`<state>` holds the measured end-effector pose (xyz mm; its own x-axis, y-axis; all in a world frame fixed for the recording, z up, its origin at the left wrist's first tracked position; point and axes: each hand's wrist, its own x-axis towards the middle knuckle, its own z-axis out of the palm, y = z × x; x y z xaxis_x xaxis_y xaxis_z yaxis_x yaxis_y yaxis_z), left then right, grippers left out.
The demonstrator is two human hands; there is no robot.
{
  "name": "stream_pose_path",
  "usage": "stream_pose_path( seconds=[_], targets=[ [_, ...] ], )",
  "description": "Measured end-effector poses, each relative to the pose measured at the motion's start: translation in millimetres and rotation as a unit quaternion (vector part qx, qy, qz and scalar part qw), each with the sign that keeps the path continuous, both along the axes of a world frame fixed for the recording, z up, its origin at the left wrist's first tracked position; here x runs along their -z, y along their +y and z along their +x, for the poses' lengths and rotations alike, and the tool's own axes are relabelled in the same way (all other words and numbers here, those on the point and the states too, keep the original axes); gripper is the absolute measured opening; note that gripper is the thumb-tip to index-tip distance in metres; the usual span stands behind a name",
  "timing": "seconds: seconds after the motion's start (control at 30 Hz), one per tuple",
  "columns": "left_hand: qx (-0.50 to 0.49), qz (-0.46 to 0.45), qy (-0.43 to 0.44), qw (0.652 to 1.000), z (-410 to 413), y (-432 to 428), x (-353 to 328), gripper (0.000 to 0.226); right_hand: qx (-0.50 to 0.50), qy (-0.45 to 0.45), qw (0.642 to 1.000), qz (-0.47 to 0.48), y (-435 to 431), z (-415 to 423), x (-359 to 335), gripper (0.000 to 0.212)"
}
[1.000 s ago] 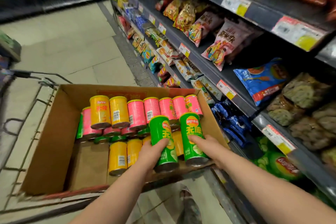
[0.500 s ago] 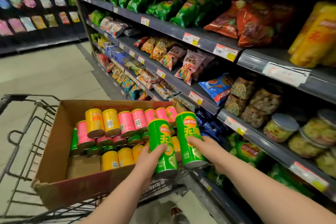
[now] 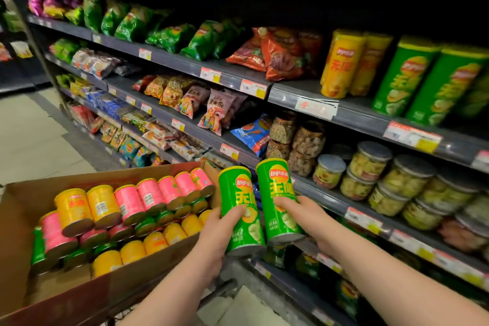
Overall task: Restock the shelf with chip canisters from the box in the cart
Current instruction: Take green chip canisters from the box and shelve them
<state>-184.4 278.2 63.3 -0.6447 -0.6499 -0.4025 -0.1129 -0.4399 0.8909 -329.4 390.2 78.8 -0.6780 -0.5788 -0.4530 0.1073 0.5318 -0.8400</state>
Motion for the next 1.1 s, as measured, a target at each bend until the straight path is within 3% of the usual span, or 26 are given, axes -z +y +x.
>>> stream_pose_path(
  seconds=[0.13, 0.27, 0.5, 0.67, 0.77, 0.87, 0.97, 1.1],
  targets=[
    [0.051, -0.018, 0.009, 0.998, -35, 26, -7, 0.030, 0.036, 0.028, 0.999, -0.013, 43, -14, -17, 0.073],
    [0.109, -0.010, 0.033, 0.993, -74, 65, -18, 0.032, 0.066, 0.049, 0.996, -0.017, 96, -39, -37, 0.049],
    [0.163, -0.020, 0.058, 0.985, -138, 131, -47, 0.028, 0.129, 0.072, 0.988, -0.044, 173, -97, -57, 0.060],
    [0.163, -0.029, 0.071, 0.984, -179, 171, -68, 0.030, 0.135, 0.095, 0.984, -0.068, 209, -135, -78, 0.072],
    [0.160, -0.026, 0.084, 0.983, -199, 192, -80, 0.018, 0.134, 0.108, 0.981, -0.086, 227, -165, -88, 0.080],
    [0.151, -0.028, 0.096, 0.984, -218, 209, -92, 0.018, 0.122, 0.123, 0.980, -0.103, 241, -192, -102, 0.069],
    [0.144, -0.034, 0.106, 0.983, -235, 220, -100, 0.023, 0.133, 0.148, 0.973, -0.116, 253, -221, -119, 0.084],
    [0.136, -0.036, 0.125, 0.982, -255, 230, -106, 0.021, 0.127, 0.160, 0.968, -0.145, 264, -253, -141, 0.070]
  ],
)
